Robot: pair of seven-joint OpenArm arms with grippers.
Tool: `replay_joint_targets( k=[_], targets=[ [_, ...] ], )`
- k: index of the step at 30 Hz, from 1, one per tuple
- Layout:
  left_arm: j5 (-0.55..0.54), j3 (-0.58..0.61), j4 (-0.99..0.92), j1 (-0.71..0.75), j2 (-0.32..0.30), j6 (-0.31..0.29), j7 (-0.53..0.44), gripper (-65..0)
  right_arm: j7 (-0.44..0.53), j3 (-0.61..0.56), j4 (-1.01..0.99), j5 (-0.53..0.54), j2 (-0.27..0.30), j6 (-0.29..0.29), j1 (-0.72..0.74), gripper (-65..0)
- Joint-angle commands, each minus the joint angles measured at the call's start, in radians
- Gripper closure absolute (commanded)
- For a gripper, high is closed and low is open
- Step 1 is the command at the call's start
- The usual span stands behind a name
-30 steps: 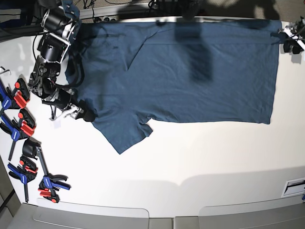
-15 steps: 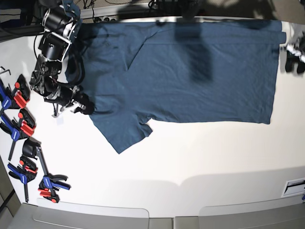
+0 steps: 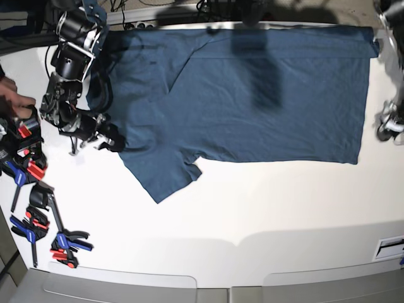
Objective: Fold the T-shirt properly
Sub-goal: 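Lift both grippers and fold the shirt in half along its length, then lay the folded shirt down and open both grippers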
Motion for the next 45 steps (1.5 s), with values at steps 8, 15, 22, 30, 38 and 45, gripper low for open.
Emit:
replay_joint_targets(
  k=[8,15,22,30,38,45],
  targets=[
    [0.053,0.186,-0.216,-0.257,0.035,-0.008,-0.053,-31.2,-0.014,-0.001,0.007,-0.024,0.014,-0.010,0.011,0.0],
    [0.065,0.241,-0.215,-0.265,0.090,-0.008,-0.054,-24.2,-0.015,-0.001,0.007,-0.024,0.014,-0.010,0.011,0.0],
    [0.065,0.241,-0.197,-0.265,0.064,-0.009,-0.111,0.0,-0.026,-0.001,0.018,-0.005,0.015,-0.005,0.011,0.0],
    [-0.119,0.240,-0.013,-0.219,0.011,-0.138,0.072,0.0,-0.167,-0.001,0.207,0.136,0.014,0.007,-0.001,0.0],
    [-0.179,0.149,0.335,0.020,-0.043,-0.129,0.166,0.0,-0.294,0.001,0.554,0.302,0.014,0.007,-0.198,0.0],
    [-0.217,-0.054,0.502,0.237,-0.043,-0.110,0.208,0.0,-0.325,0.031,0.818,0.349,0.009,0.007,-0.437,0.0]
  ],
)
